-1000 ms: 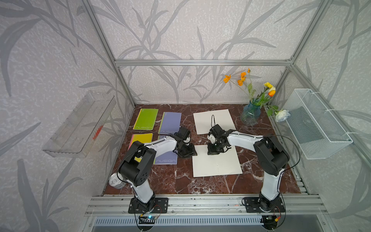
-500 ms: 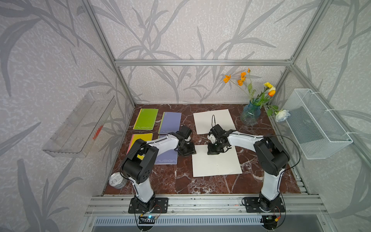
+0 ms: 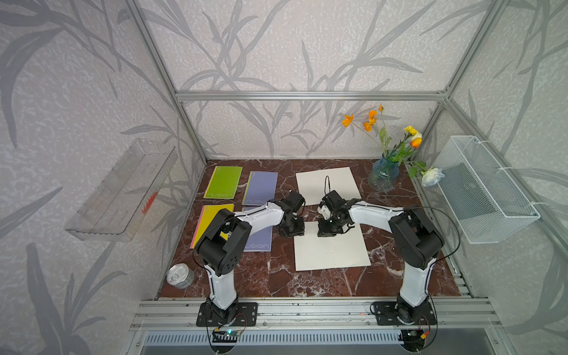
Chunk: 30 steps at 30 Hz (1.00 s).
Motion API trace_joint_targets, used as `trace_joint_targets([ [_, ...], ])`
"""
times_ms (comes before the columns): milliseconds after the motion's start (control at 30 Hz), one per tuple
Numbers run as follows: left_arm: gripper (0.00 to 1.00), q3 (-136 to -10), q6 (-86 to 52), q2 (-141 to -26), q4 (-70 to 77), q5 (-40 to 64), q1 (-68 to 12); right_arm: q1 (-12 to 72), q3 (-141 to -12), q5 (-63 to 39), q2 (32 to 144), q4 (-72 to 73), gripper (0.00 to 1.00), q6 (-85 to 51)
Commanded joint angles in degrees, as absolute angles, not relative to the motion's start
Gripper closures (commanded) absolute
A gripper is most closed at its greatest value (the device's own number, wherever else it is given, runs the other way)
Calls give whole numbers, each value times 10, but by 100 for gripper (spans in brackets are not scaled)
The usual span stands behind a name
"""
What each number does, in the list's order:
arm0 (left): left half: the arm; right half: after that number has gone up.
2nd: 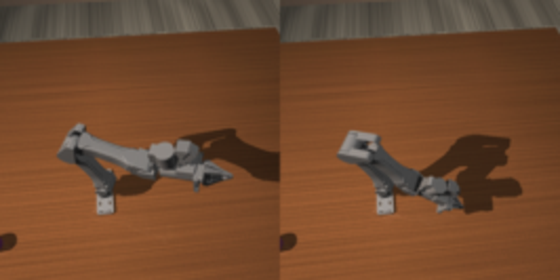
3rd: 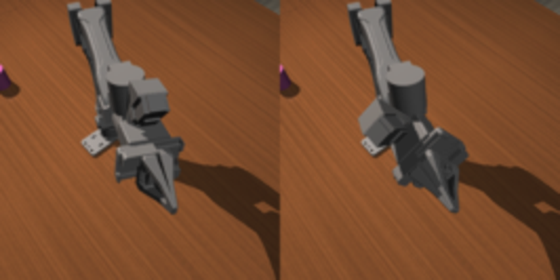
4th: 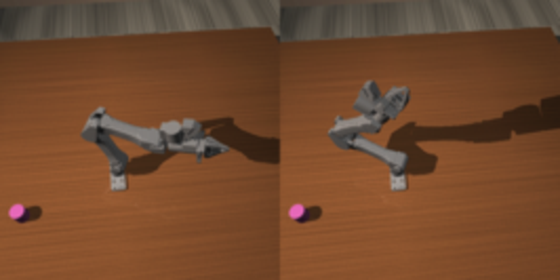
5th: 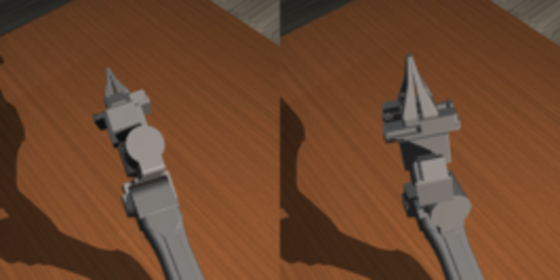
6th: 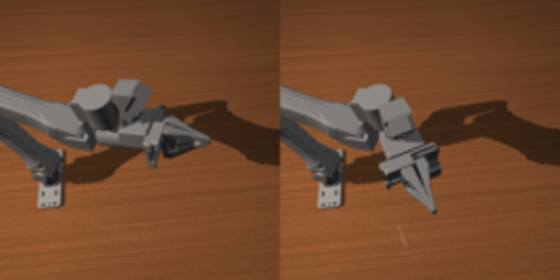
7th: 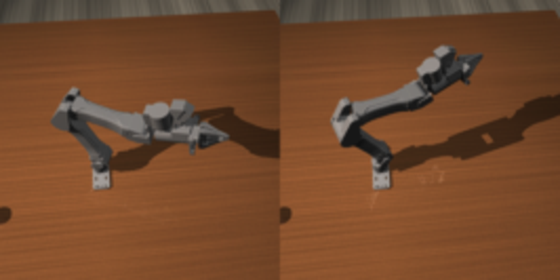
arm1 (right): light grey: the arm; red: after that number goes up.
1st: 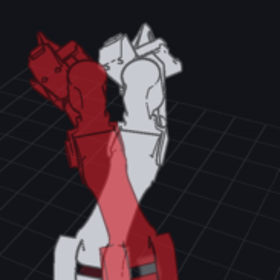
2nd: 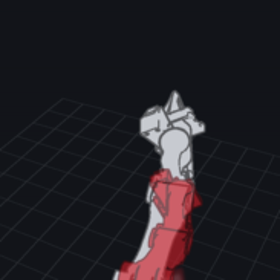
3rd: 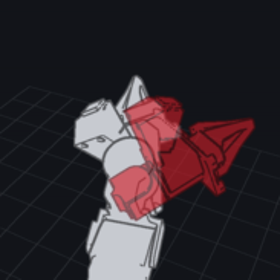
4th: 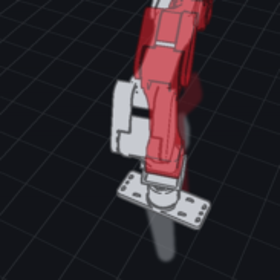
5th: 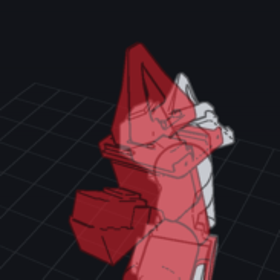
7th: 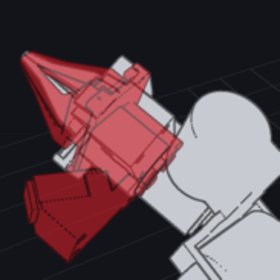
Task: Close the notebook
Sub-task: Close the notebook at the center of the board.
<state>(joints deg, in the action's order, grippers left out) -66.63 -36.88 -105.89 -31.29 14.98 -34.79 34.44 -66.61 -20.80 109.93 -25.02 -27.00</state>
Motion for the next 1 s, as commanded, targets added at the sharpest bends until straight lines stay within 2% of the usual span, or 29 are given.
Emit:
trace_joint_targets([
  [0, 53, -678, -364, -1065, -320, 163, -352, 352, -622, -171, 1156, -260, 86, -271],
  [333, 53, -656, -366, -1027, -266, 225, -352, 352, -607, -180, 1156, -243, 87, -276],
  [967, 54, -643, -387, -990, -245, 250, -352, 353, -609, -182, 1158, -242, 87, -275],
])
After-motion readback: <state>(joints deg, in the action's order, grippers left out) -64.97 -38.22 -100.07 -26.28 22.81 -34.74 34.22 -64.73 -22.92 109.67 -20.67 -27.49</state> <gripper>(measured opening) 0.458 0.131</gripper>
